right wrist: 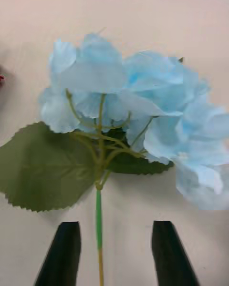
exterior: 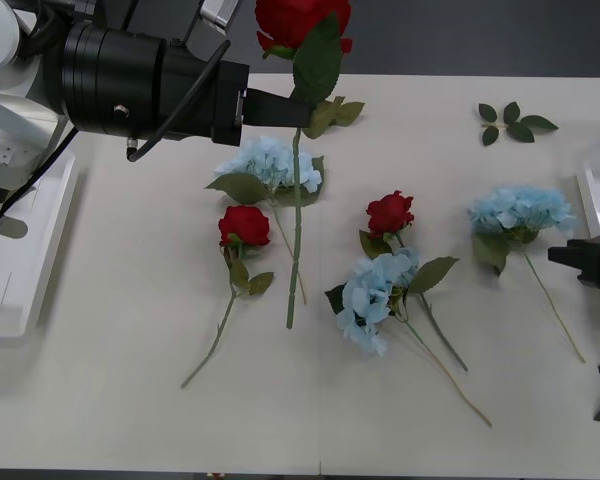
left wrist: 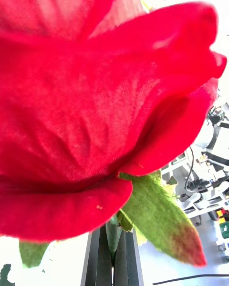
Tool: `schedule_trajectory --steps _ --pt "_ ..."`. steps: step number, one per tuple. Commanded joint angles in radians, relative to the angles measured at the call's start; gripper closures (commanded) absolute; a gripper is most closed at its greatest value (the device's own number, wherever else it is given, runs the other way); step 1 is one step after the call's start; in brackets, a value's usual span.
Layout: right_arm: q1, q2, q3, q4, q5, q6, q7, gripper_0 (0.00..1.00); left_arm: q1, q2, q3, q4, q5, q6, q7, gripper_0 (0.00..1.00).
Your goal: Put the red flowers into the right box and the blue flowers into the left box
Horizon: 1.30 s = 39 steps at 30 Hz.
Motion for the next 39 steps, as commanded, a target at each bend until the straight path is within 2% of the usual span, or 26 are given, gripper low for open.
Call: schedule_trajectory --steps 1,6,14,21,33,39 --pt "-0.016 -0.007 -0.005 -0.008 -0.004 0.002 -0.002 0.33 -0.034 -0.027 0.010 -0.024 -0.015 -0.007 0.031 1.00" --pt "-0.024 -0.027 -0.010 -0.016 -0.053 0.067 0.018 0.26 -0.042 -0.052 0.007 -0.027 -0.046 -0.007 0.031 1.00" --pt "-0.027 -0.075 -0.024 -0.048 -0.274 0.232 0.055 0.25 -0.045 -0.069 0.009 -0.024 -0.058 -0.007 0.030 1.00" --pt "-0.024 -0.075 -0.048 -0.147 -0.484 0.364 0.093 0.25 -0.043 -0.067 0.009 -0.024 -0.058 -0.007 0.025 1.00" --pt "0.017 -0.004 -0.071 -0.383 -0.624 0.366 0.115 0.25 -0.043 -0.067 0.009 -0.024 -0.058 -0.007 0.025 1.00" --pt "0.102 0.053 -0.071 -0.524 -0.627 0.344 0.115 0.25 -0.043 -0.067 0.009 -0.024 -0.058 -0.007 0.025 1.00"
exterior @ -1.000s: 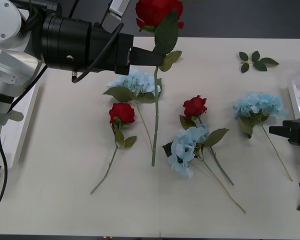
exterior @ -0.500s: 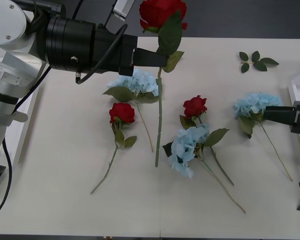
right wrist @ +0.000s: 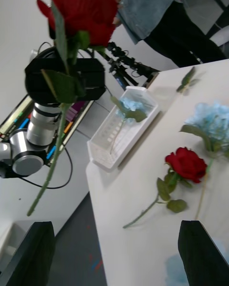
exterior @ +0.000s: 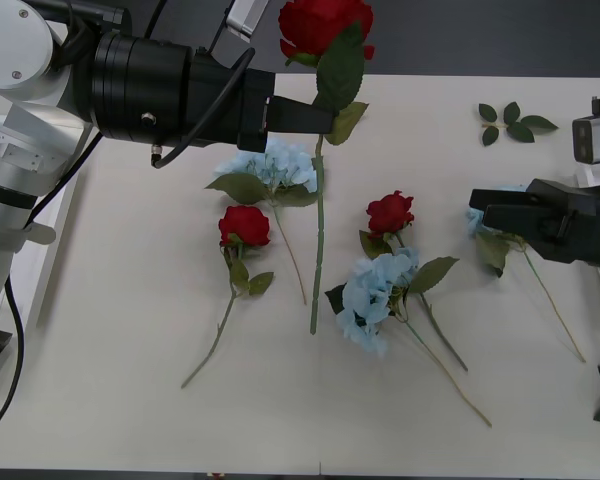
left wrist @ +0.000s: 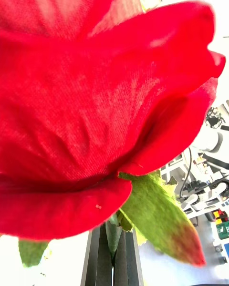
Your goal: Put the red flowers into the right box and the blue flowers into the left box
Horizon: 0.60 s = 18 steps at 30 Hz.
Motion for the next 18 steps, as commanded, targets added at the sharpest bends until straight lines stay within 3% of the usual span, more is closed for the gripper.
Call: schedule_trajectory --steps 1,10,18 --pt "0.090 0.043 -0.021 -0.116 -0.012 -0.021 0.036 0.25 -0.043 0.003 0.009 -0.024 0.002 -0.007 0.013 1.00" --pt "0.225 0.160 -0.012 -0.305 0.005 -0.196 0.036 0.25 -0.043 0.003 0.009 -0.024 0.002 -0.007 0.013 1.00" --pt "0.220 0.256 0.068 -0.371 0.047 -0.309 0.036 0.25 -0.043 0.003 0.009 -0.024 0.002 -0.007 0.013 1.00"
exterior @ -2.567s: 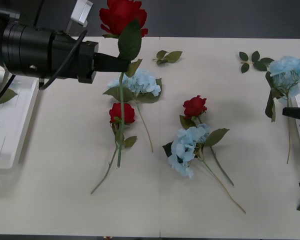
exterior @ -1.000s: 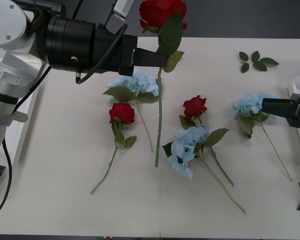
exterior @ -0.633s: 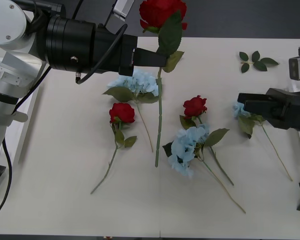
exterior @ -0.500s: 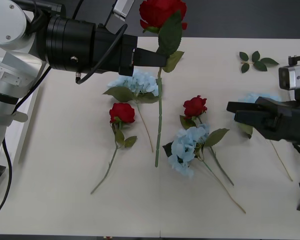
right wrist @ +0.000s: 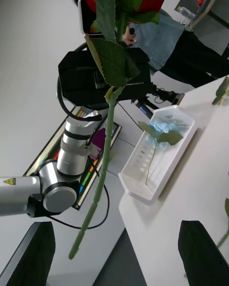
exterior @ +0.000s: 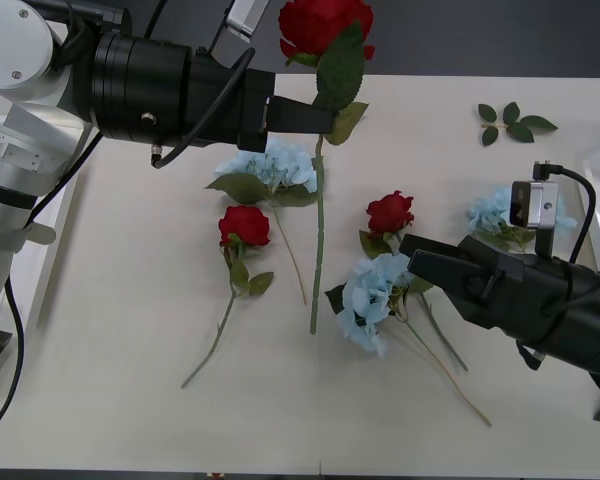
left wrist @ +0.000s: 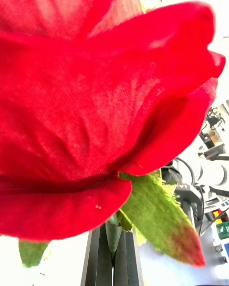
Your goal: Put the red flowers into the right box and the blue flowers into the left box
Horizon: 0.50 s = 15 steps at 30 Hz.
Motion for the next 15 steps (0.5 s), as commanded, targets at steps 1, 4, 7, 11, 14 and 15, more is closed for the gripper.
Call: schedule_trajectory --steps 1,4,7,11,14,15 --pt "-0.030 0.030 0.064 -0.053 -0.003 -0.053 0.036 0.25 -0.043 0.003 0.009 -0.024 0.002 -0.007 0.013 1.00" --pt "-0.047 0.046 0.104 -0.070 -0.003 -0.102 0.036 0.25 -0.043 0.003 0.009 -0.024 0.002 -0.007 0.013 1.00" --pt "-0.067 0.069 0.145 -0.076 -0.003 -0.143 0.036 0.25 -0.043 0.003 0.009 -0.024 0.002 -0.007 0.013 1.00" --pt "-0.087 0.108 0.157 -0.076 0.023 -0.180 0.036 0.25 -0.043 0.003 0.009 -0.024 0.002 -0.007 0.013 1.00" --pt "-0.103 0.146 0.159 -0.076 0.075 -0.208 0.036 0.25 -0.043 0.003 0.009 -0.024 0.002 -0.007 0.013 1.00" --pt "-0.111 0.154 0.164 -0.076 0.085 -0.218 0.036 0.25 -0.043 0.003 0.009 -0.024 0.002 -0.007 0.013 1.00"
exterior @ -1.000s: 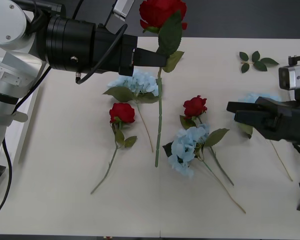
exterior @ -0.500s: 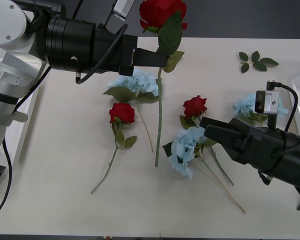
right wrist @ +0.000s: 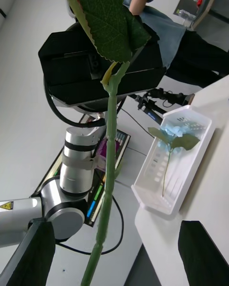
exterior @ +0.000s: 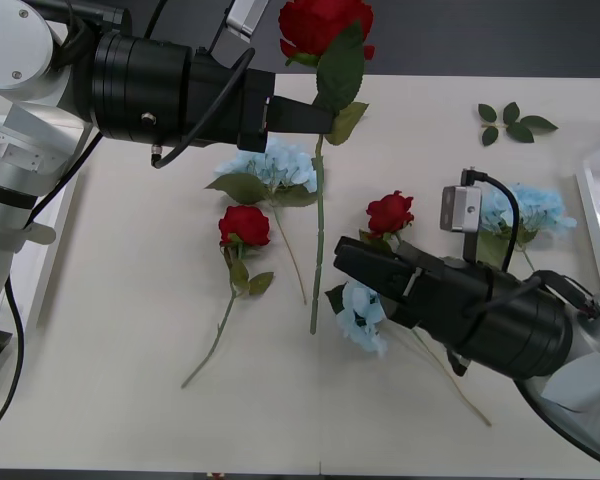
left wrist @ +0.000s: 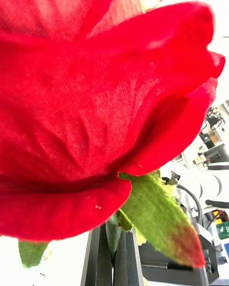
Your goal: Put the red flowers into the right box and the blue flowers into the left box
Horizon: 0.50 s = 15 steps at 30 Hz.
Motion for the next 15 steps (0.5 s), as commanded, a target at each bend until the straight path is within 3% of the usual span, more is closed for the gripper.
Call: schedule_trajectory --steps 1,10,11,15 --pt "-0.032 0.047 -0.005 -0.039 0.046 -0.035 0.035 0.25 -0.043 0.003 0.009 -0.024 0.002 -0.007 0.013 1.00" --pt "-0.104 0.079 0.079 -0.039 0.046 -0.146 0.035 0.25 -0.043 0.003 0.009 -0.024 0.002 -0.007 0.013 1.00" --pt "-0.106 0.081 0.079 -0.039 0.048 -0.149 0.035 0.27 -0.043 0.003 0.009 -0.024 0.002 -0.007 0.013 1.00" --pt "-0.113 0.089 0.080 -0.037 0.048 -0.161 0.035 0.51 -0.043 0.003 0.009 -0.024 0.002 -0.007 0.013 1.00"
